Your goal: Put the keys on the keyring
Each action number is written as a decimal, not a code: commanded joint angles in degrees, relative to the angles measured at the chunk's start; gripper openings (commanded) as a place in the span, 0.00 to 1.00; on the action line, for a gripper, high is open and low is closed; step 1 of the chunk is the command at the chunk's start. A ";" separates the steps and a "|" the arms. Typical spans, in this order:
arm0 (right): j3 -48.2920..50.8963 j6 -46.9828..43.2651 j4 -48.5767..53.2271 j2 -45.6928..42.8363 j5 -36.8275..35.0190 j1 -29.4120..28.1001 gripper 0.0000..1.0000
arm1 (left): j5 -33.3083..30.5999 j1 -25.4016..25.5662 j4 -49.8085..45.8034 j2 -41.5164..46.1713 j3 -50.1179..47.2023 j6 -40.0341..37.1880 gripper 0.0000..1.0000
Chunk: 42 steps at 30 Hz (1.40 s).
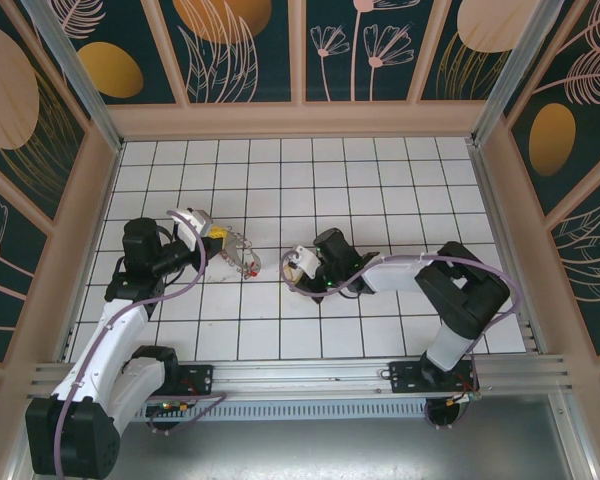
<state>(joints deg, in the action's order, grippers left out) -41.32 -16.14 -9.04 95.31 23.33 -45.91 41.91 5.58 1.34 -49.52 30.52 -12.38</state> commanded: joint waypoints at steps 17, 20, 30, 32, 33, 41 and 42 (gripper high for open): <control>-12.21 27.54 10.40 4.42 -21.51 -6.14 0.33 | -2.32 0.22 -0.61 1.97 0.41 -0.44 0.00; -13.65 29.12 13.53 5.58 -23.89 -9.87 0.33 | -2.70 0.22 -1.91 1.80 0.98 -0.87 0.00; -29.72 44.22 36.66 13.10 -30.62 -12.61 0.35 | -4.16 0.14 -5.24 1.62 2.23 -2.87 0.00; -31.70 44.44 38.64 15.01 -31.34 -13.13 0.34 | -4.04 0.17 -5.56 1.62 2.26 -3.02 0.00; -32.45 44.44 39.35 15.84 -31.55 -13.30 0.34 | -4.01 0.13 -5.61 1.63 2.26 -3.04 0.00; -35.05 45.63 44.33 17.68 -33.88 -14.91 0.36 | -3.88 0.13 -6.00 1.44 3.03 -3.10 0.00; -34.94 45.63 44.48 17.59 -33.26 -15.07 0.35 | -3.94 0.13 -6.01 1.35 3.13 -3.25 0.00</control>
<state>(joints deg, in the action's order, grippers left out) -75.00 27.62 30.50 112.77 -8.25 -60.27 38.00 5.58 -5.04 -48.62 31.05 -14.61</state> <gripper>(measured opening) 0.354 0.066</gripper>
